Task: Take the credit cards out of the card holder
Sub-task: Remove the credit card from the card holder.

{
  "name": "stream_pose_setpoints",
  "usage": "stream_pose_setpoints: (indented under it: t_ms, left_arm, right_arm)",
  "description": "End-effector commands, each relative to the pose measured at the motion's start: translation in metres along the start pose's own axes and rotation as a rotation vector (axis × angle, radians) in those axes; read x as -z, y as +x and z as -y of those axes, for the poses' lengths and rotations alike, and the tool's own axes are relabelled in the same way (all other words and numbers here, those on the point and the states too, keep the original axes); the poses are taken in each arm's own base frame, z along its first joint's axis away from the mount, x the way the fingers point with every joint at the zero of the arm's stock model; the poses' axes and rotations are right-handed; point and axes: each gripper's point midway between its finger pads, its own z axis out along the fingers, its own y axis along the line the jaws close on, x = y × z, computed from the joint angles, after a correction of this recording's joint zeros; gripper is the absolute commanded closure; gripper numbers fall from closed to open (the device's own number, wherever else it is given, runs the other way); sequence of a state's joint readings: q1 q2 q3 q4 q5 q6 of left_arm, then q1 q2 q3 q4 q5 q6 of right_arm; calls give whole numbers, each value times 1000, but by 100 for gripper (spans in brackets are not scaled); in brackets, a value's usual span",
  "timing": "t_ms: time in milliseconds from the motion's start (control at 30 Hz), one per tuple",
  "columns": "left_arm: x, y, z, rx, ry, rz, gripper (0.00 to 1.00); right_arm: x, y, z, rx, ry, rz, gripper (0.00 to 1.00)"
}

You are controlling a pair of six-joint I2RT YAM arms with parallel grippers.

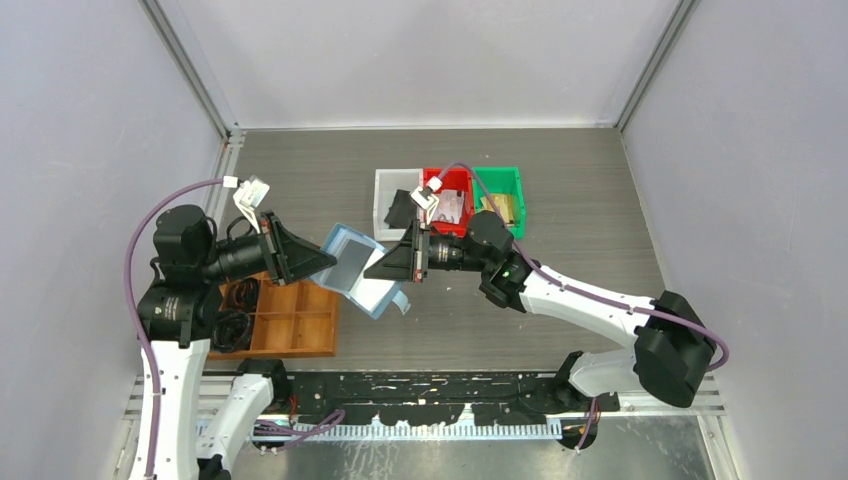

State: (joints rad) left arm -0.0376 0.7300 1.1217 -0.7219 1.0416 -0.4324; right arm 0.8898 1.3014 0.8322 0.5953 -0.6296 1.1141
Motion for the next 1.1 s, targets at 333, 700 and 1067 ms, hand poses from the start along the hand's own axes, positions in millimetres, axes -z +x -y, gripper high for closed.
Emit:
stream_pose_setpoints:
  t_ms: [333,700,1067]
  left_arm:
    - [-1,-7,16,13,95,10,92]
    - [-1,-8,29,127,159,17,100]
    - [1,-3,32,149,165,16,100]
  right_arm:
    - [2,-8,-37,101,-105,36,99]
    - [0,-10,-31,115,-89,48,94]
    - [-3,-15,-34,118,-98,54,95]
